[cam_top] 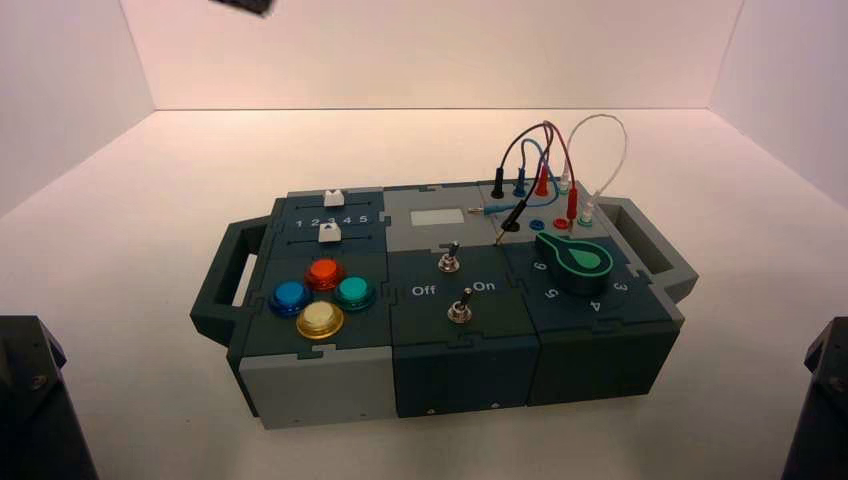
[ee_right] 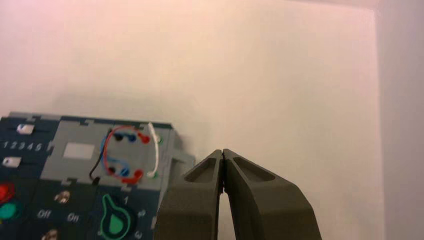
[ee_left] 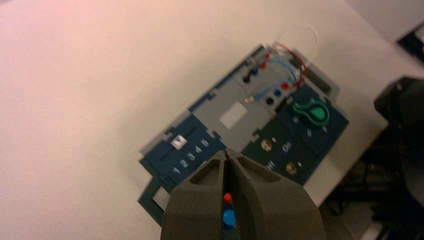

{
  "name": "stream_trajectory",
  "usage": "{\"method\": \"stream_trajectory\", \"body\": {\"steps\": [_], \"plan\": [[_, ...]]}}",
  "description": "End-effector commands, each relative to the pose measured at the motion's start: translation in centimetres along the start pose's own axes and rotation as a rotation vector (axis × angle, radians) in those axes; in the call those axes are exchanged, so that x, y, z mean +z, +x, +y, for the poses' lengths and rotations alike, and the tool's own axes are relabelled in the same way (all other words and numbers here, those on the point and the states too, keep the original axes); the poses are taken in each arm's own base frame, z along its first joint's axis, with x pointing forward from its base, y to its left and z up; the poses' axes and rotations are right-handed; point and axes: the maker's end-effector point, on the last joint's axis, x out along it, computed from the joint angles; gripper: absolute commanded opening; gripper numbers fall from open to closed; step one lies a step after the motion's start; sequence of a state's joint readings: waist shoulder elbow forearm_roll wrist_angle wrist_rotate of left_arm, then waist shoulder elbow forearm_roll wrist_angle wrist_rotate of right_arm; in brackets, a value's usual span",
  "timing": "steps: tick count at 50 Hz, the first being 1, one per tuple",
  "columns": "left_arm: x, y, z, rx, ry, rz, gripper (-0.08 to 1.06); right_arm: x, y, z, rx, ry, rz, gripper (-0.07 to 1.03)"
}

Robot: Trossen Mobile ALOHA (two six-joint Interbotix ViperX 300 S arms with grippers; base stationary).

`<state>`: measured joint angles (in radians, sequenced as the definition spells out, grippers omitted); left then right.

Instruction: Turn the knob to position 6.

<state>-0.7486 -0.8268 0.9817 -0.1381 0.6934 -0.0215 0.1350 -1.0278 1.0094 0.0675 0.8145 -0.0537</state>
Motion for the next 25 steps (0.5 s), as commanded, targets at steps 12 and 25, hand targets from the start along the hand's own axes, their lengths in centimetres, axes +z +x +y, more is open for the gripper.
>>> {"method": "stream_trajectory", "body": {"steps": [12, 25], "plan": [[0.3, 1.9, -2.4, -0.057, 0.066, 0.059, -0.03, -0.6, 0.0, 2.3, 0.088, -0.07, 0.045, -0.02], [-0.3, 2.5, -2.9, -0.066, 0.084, 0.088, -0.03, -0.2, 0.0, 2.5, 0.094, -0.071, 0.075, -0.02]]}}
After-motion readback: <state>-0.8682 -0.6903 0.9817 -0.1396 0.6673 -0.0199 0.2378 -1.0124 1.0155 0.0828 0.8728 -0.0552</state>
